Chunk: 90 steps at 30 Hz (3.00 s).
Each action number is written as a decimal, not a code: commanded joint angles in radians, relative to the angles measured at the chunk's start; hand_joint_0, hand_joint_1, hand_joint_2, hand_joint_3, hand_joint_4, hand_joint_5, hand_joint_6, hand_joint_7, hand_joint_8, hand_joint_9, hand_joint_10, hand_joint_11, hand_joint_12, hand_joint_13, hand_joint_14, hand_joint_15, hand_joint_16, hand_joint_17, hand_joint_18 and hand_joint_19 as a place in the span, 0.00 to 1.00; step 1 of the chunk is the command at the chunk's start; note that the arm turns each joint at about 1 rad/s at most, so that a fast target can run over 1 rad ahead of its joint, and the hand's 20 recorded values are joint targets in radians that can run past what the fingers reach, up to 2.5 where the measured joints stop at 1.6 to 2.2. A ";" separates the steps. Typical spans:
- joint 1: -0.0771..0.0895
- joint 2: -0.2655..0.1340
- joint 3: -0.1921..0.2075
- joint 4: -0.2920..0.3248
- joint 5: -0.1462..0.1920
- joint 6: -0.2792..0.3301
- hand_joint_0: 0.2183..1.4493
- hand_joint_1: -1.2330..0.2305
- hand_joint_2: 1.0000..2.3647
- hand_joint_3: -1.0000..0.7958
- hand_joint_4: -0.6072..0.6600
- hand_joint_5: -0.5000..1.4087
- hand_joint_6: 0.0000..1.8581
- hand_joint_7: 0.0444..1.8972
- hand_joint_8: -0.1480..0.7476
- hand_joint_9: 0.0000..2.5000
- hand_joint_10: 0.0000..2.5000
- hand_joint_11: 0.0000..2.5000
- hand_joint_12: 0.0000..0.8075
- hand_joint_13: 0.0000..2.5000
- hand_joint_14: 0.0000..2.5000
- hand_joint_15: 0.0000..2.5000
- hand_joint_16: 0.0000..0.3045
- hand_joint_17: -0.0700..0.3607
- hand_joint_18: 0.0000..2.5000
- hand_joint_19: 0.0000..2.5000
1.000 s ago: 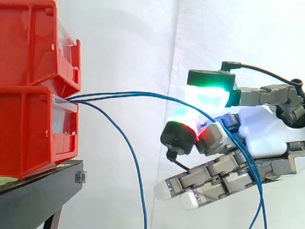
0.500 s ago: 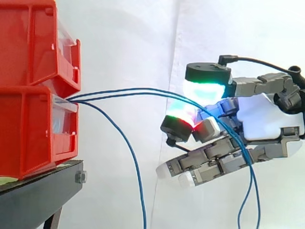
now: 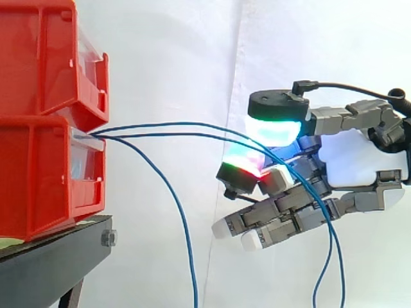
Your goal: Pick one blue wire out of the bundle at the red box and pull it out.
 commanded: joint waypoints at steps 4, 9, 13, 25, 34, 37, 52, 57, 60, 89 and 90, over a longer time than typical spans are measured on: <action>0.000 -0.001 -0.001 -0.001 0.003 0.004 0.28 0.33 0.02 0.47 0.63 0.20 0.45 0.66 0.52 0.39 0.01 0.40 0.51 0.11 0.00 0.04 0.21 0.49 0.10 0.11; 0.002 -0.001 0.000 -0.001 0.004 0.016 0.27 0.35 0.01 0.46 0.65 0.20 0.45 0.66 0.52 0.39 0.01 0.40 0.51 0.11 0.00 0.05 0.21 0.49 0.09 0.12; 0.003 -0.001 0.000 -0.001 0.001 0.024 0.26 0.40 0.01 0.41 0.65 0.20 0.45 0.65 0.52 0.40 0.01 0.40 0.51 0.11 0.00 0.05 0.21 0.50 0.09 0.12; 0.008 -0.001 0.000 -0.001 0.003 0.034 0.22 0.43 0.00 0.33 0.66 0.20 0.43 0.63 0.53 0.40 0.01 0.39 0.53 0.11 0.00 0.05 0.22 0.52 0.09 0.12; 0.008 -0.001 0.000 -0.001 0.001 0.034 0.21 0.30 0.00 0.28 0.66 0.20 0.44 0.65 0.54 0.40 0.01 0.40 0.54 0.12 0.00 0.04 0.22 0.52 0.10 0.12; 0.008 0.000 0.000 -0.001 0.001 0.034 0.24 0.27 0.00 0.28 0.66 0.20 0.45 0.66 0.52 0.40 0.01 0.40 0.52 0.12 0.00 0.04 0.21 0.50 0.09 0.11; 0.008 -0.001 0.000 -0.001 0.001 0.034 0.29 0.28 0.01 0.39 0.64 0.20 0.46 0.68 0.51 0.40 0.01 0.40 0.50 0.12 0.00 0.04 0.20 0.48 0.10 0.11; 0.008 -0.001 0.000 -0.001 0.000 0.034 0.29 0.30 0.01 0.39 0.65 0.20 0.46 0.68 0.51 0.40 0.01 0.41 0.50 0.12 0.00 0.05 0.20 0.48 0.10 0.12; 0.008 0.000 0.000 -0.001 0.000 0.033 0.28 0.31 0.01 0.39 0.65 0.20 0.46 0.68 0.51 0.40 0.01 0.40 0.50 0.12 0.00 0.05 0.20 0.48 0.10 0.12; 0.009 0.000 0.000 -0.001 -0.002 0.030 0.28 0.29 0.02 0.50 0.57 0.21 0.46 0.69 0.52 0.43 0.01 0.39 0.52 0.14 0.00 0.05 0.21 0.50 0.12 0.10; 0.008 0.000 0.000 -0.001 -0.002 0.030 0.28 0.29 0.02 0.50 0.57 0.21 0.46 0.69 0.52 0.43 0.01 0.38 0.52 0.14 0.00 0.05 0.21 0.50 0.12 0.11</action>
